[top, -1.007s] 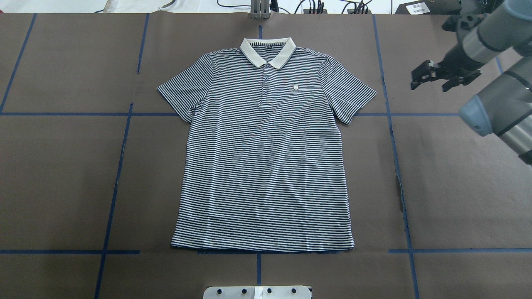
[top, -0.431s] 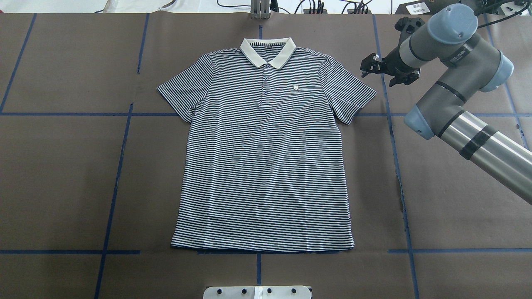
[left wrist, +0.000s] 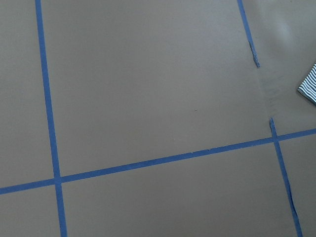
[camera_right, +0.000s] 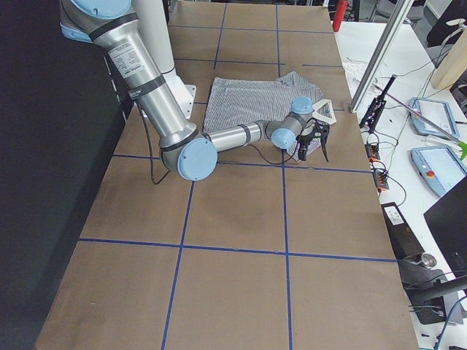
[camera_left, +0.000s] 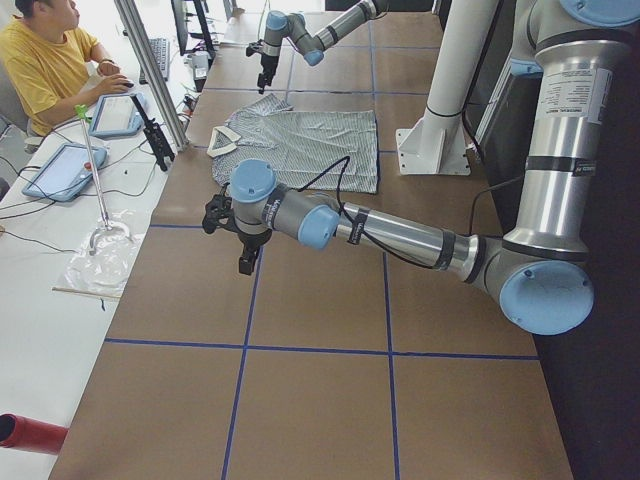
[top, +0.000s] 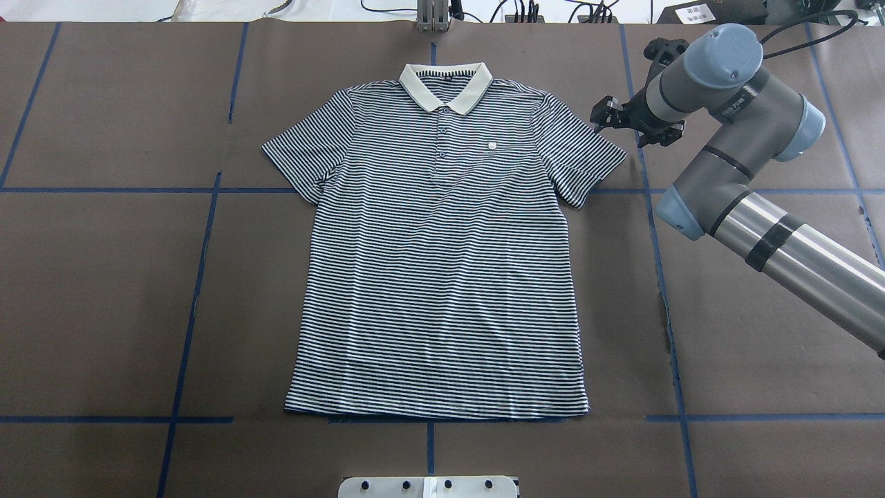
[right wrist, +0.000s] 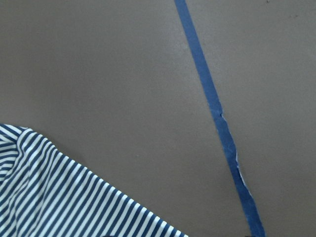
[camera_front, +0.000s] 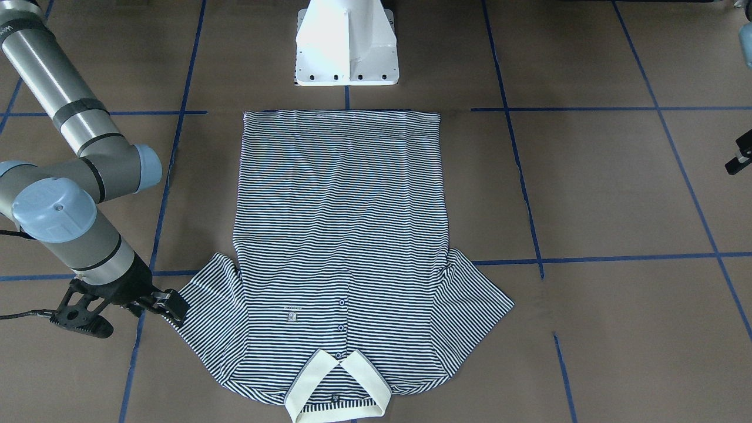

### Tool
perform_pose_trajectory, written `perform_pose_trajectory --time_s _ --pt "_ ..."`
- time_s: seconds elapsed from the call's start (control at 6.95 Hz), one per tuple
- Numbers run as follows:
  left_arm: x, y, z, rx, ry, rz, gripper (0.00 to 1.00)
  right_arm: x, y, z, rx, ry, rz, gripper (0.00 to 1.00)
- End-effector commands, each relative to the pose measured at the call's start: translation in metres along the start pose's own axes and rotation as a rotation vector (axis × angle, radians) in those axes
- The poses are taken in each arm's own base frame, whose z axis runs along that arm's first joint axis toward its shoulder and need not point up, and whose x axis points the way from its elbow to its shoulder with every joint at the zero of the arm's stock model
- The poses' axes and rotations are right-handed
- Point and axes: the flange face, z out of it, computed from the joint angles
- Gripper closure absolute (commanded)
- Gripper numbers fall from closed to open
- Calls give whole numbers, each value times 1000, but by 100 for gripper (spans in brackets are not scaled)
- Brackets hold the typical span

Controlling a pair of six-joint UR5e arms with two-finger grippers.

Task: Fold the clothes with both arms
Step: 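Move the right gripper toward the shirt's shoulder near the collar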

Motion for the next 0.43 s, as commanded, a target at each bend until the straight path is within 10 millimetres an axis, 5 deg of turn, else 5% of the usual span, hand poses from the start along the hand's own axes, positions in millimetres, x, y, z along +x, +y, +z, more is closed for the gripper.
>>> perform_pose_trajectory --time_s 0.0,0.29 --pt "-1 0 0 -1 -1 -1 0 4 5 8 1 16 0 28" --pt "-1 0 0 -1 1 -1 0 12 6 12 -2 27 5 49"
